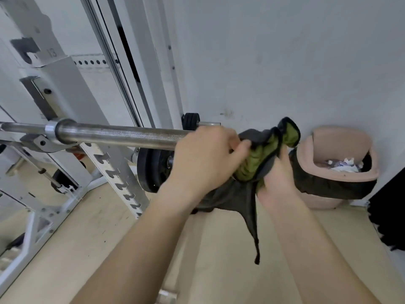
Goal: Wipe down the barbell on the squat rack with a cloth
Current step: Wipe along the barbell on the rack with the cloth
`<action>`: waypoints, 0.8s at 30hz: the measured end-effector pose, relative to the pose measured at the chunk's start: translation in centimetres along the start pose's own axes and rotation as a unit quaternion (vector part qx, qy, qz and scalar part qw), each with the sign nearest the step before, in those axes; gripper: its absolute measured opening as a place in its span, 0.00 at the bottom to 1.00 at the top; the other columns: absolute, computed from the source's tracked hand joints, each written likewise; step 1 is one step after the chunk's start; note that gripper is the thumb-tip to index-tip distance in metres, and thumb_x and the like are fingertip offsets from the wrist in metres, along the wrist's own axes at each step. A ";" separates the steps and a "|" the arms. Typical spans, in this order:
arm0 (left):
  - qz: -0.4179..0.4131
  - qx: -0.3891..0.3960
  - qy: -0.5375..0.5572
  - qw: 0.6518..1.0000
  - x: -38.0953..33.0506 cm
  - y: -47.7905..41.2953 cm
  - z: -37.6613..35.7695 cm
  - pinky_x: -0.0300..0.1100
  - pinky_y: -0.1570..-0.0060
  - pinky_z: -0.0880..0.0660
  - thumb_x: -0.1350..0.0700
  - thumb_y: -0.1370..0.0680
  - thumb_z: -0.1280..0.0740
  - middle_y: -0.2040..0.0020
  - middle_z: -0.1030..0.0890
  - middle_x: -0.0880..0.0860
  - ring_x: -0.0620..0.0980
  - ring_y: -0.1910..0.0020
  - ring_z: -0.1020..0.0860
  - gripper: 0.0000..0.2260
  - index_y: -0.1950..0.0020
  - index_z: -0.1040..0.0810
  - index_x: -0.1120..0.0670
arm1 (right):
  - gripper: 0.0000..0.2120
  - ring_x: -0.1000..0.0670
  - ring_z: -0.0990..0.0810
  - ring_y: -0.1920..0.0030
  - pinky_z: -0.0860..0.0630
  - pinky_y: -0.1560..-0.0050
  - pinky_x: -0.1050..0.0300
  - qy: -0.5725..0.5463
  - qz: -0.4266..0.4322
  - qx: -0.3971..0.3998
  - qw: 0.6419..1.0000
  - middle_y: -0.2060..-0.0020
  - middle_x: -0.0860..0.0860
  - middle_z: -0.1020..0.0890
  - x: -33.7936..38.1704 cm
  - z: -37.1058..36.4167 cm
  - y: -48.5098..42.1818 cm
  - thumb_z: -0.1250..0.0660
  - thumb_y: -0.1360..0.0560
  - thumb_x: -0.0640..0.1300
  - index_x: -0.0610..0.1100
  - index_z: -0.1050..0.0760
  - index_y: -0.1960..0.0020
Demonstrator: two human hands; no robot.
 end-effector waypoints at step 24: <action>0.044 0.099 -0.108 0.988 9.6 -7.7 -5.2 0.44 0.72 0.41 0.45 0.21 0.48 0.69 0.29 0.55 0.58 0.67 0.29 0.21 0.69 0.33 0.55 | 0.14 0.49 0.25 0.63 0.28 0.61 0.64 0.525 0.317 0.172 0.771 0.64 0.53 0.21 1.8 -5.4 -3.0 0.36 0.35 0.29 0.47 0.25 0.59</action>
Point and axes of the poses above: each hand's wrist, its own y-axis away from the middle knuckle, its own z-axis out of the back of the hand, x = y × z, the point moved 9 cm from there along -y, towards the middle knuckle
